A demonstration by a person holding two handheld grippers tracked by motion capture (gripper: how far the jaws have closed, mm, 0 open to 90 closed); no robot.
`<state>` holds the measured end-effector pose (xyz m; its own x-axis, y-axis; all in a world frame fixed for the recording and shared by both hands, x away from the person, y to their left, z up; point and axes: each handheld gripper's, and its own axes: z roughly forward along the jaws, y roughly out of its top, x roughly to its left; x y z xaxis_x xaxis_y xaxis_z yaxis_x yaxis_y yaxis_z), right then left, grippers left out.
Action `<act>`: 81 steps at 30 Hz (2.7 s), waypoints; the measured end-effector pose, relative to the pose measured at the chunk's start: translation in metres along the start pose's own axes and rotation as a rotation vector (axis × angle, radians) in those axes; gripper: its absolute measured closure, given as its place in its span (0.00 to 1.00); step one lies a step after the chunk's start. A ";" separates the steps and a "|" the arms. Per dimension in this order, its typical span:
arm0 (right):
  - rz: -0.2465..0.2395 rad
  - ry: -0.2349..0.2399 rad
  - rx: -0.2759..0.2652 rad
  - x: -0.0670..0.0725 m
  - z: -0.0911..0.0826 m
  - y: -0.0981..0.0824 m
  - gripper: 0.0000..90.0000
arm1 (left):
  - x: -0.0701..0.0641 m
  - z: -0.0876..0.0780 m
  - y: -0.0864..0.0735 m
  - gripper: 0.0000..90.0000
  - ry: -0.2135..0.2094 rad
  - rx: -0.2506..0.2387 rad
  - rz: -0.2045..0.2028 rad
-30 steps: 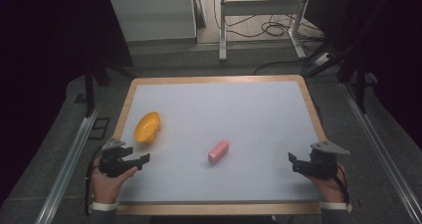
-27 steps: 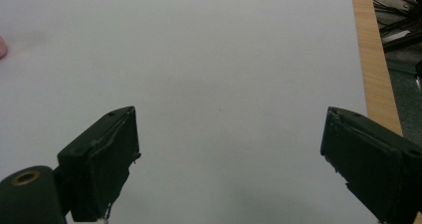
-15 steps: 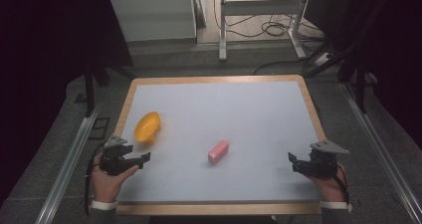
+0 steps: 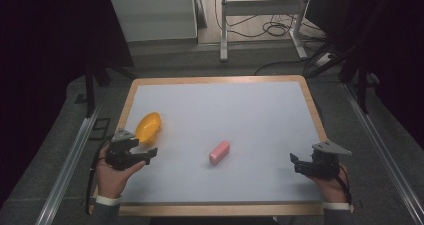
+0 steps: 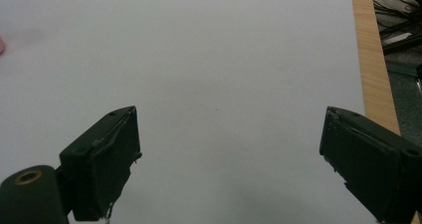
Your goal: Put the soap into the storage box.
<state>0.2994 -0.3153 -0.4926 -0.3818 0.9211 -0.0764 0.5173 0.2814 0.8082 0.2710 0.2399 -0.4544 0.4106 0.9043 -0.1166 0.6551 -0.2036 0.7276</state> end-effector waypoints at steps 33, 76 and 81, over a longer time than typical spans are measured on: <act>-0.009 -0.003 0.014 0.000 0.003 -0.002 0.10 | -0.049 0.027 0.047 0.24 -0.076 0.075 0.128; -0.004 -0.013 0.001 -0.003 0.000 -0.003 0.10 | -0.107 0.069 0.071 0.23 -0.140 0.169 0.250; -0.005 -0.012 0.002 -0.003 0.000 -0.003 0.10 | -0.114 0.072 0.074 0.23 -0.144 0.175 0.264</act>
<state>0.2987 -0.3186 -0.4951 -0.3748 0.9230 -0.0874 0.5169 0.2863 0.8067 0.3183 0.0952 -0.4356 0.6578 0.7519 -0.0432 0.6077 -0.4960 0.6202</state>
